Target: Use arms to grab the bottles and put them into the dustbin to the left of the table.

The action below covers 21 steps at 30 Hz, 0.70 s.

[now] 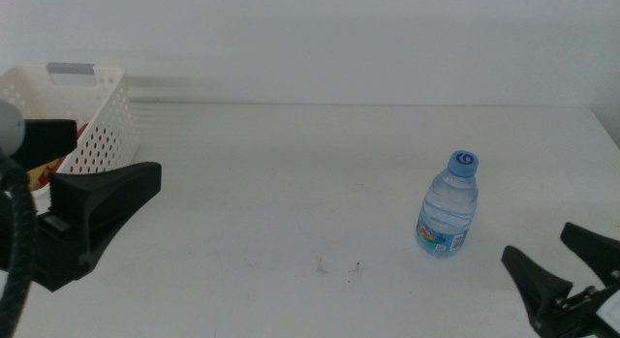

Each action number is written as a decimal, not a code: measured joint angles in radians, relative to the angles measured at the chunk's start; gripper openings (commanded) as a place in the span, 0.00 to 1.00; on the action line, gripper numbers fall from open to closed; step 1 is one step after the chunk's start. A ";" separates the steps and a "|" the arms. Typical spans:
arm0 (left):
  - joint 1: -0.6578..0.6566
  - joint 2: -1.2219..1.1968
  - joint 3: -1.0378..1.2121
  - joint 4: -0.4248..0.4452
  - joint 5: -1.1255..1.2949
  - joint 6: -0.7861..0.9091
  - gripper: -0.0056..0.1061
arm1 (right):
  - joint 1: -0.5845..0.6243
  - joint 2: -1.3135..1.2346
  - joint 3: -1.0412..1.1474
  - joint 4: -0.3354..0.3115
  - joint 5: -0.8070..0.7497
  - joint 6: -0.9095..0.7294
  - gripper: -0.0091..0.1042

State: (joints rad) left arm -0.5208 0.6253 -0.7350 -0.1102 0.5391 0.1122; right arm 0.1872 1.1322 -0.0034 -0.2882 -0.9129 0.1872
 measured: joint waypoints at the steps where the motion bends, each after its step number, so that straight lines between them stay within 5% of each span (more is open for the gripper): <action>1: 0.000 0.000 0.000 0.000 -0.002 0.000 0.89 | 0.000 0.034 0.000 -0.003 -0.021 -0.009 0.86; 10: 0.000 0.000 0.000 0.000 -0.005 0.000 0.89 | 0.000 0.343 -0.142 -0.100 -0.081 -0.044 0.86; 21: 0.000 0.000 0.000 0.000 -0.012 0.000 0.89 | 0.002 0.615 -0.377 -0.119 -0.094 -0.046 0.86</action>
State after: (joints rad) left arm -0.5208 0.6253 -0.7350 -0.1102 0.5274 0.1122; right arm 0.1892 1.7473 -0.3806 -0.4076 -1.0070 0.1412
